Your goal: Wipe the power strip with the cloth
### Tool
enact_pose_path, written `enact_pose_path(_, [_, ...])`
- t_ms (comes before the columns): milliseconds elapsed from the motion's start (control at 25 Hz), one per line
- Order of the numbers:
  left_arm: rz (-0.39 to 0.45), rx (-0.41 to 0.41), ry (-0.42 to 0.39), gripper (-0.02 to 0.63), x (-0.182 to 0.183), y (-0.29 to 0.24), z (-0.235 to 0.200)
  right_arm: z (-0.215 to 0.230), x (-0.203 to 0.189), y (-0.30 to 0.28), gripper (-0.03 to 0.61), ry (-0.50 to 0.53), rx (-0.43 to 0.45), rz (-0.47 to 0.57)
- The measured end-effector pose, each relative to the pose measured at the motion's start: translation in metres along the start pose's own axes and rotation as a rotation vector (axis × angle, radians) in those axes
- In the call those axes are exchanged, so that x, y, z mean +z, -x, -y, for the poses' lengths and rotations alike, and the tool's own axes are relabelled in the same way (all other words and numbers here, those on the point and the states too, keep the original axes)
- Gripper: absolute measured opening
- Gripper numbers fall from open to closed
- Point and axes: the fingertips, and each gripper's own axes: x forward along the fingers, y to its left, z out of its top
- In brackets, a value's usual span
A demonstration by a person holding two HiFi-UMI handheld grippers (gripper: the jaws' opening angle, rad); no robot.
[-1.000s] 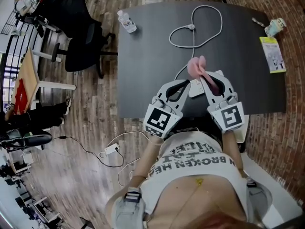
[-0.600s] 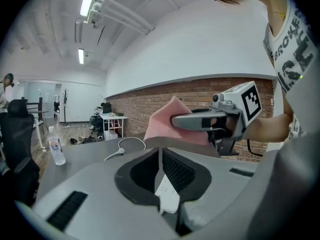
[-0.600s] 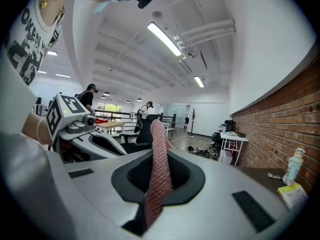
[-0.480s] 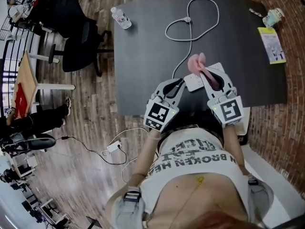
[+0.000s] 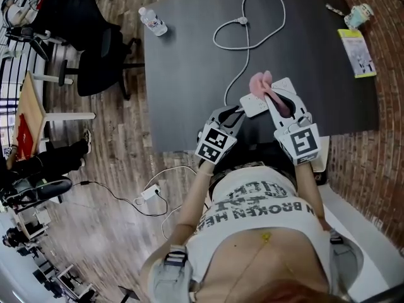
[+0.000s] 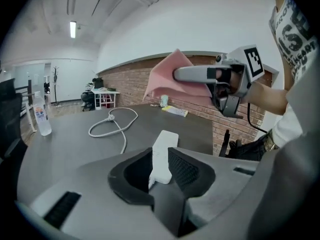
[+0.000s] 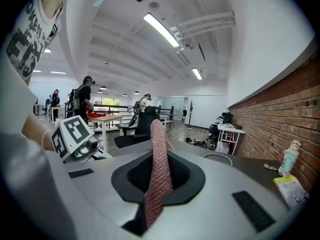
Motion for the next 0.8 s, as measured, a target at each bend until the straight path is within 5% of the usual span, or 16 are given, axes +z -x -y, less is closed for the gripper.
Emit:
enact_pose_path(480, [-0.306, -0.058, -0.059, 0.224, -0.088, -0.059, 0.005, 0.005, -0.037, -0.015, 0.017, -0.009, 0.014, -0.120])
enact_pose_path(800, [-0.416, -0.032, -0.127, 0.237, -0.107, -0.081, 0.002, 0.007, -0.053, -0.023, 0.017, -0.017, 0.034, -0.166])
